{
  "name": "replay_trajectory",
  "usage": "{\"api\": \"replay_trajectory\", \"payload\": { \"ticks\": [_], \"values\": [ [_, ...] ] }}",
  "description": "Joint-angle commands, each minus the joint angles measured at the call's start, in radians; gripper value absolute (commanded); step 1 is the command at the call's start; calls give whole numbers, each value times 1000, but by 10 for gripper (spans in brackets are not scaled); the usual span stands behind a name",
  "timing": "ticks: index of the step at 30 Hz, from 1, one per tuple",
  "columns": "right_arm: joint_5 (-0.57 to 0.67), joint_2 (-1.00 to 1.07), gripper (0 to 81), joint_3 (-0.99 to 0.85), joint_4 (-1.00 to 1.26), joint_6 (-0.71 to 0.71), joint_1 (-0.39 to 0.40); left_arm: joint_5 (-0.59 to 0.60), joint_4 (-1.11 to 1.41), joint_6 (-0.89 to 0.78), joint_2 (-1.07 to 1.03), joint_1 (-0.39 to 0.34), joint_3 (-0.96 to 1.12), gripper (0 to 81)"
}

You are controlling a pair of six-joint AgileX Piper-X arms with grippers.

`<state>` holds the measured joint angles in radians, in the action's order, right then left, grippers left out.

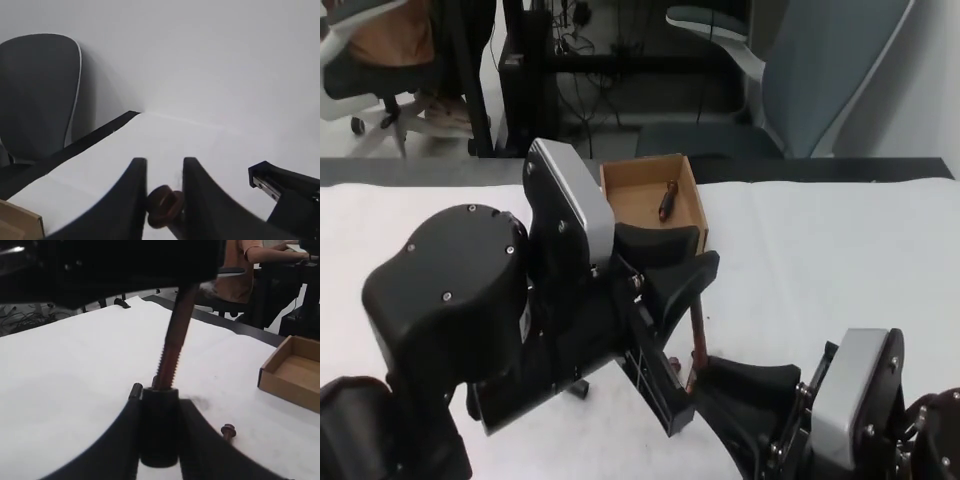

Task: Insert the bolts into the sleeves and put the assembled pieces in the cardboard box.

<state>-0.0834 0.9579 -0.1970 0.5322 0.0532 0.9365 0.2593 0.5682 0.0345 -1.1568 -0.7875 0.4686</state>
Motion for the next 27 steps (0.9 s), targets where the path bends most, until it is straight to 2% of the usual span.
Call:
{"api": "replay_trajectory", "payload": {
  "ticks": [1,4,6,9,15,18,22,23,27],
  "values": [
    [-29,-2,6,1,26,8,3,-2,13,-46,8,-3,1,18],
    [-85,-2,6,1,26,8,1,9,13,-95,8,-3,1,18],
    [-115,-2,6,-1,37,6,1,58,13,-123,8,-3,-1,18],
    [-116,-2,6,-1,47,-4,1,110,11,-162,8,-6,-10,18],
    [-67,-2,6,-4,57,-9,1,106,13,-169,8,-14,-60,11],
    [-67,-2,6,-4,57,-9,1,110,13,-169,8,-14,-71,182],
    [-67,-2,6,-4,57,-9,1,110,21,-169,8,-14,-70,659],
    [-67,-2,6,-4,57,-9,1,110,25,-169,8,-14,-70,700],
    [-110,-2,6,-4,55,-9,1,110,101,-229,15,-14,-70,700]
  ]
}}
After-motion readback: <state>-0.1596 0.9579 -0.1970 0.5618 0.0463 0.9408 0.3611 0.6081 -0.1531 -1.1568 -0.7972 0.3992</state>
